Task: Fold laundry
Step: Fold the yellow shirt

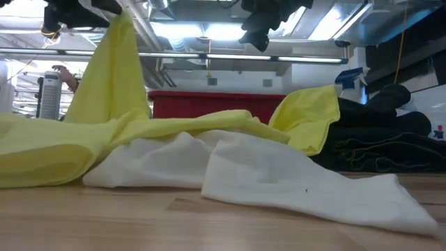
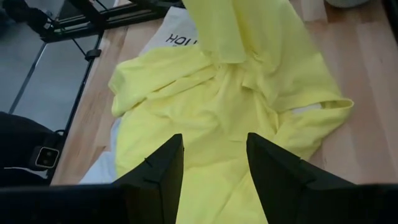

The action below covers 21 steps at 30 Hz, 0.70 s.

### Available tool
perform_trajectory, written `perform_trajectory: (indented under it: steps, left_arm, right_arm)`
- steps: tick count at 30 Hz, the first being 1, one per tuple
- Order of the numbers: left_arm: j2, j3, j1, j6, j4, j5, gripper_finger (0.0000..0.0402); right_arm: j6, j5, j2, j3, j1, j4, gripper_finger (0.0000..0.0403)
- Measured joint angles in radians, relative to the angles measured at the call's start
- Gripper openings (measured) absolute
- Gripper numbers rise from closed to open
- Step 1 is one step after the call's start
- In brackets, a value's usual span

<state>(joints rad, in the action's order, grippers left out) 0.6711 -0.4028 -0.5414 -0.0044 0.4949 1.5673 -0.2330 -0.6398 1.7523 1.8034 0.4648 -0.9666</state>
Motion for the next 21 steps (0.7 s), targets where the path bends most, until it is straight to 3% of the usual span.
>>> perform_trajectory:
  steps: [5, 10, 15, 21]
  left_arm:
    - [0.015, -0.029, -0.051, 0.087, 0.024, 0.004, 0.0239]
    - [0.025, -0.049, -0.056, 0.072, 0.020, -0.008, 0.0239]
    - [-0.019, -0.052, -0.042, -0.131, -0.035, -0.312, 0.0239]
    - [-0.018, -0.053, 0.097, -0.738, -0.474, -0.785, 0.0236]
  right_arm:
    - [-0.008, 0.000, 0.000, 0.000, 0.000, -0.026, 0.0166]
    - [-0.015, -0.009, -0.001, 0.000, 0.000, -0.025, 0.0166]
    - [-0.027, -0.034, -0.002, 0.000, 0.000, -0.013, 0.0166]
    - [-0.029, -0.053, -0.003, 0.000, -0.001, 0.033, 0.0166]
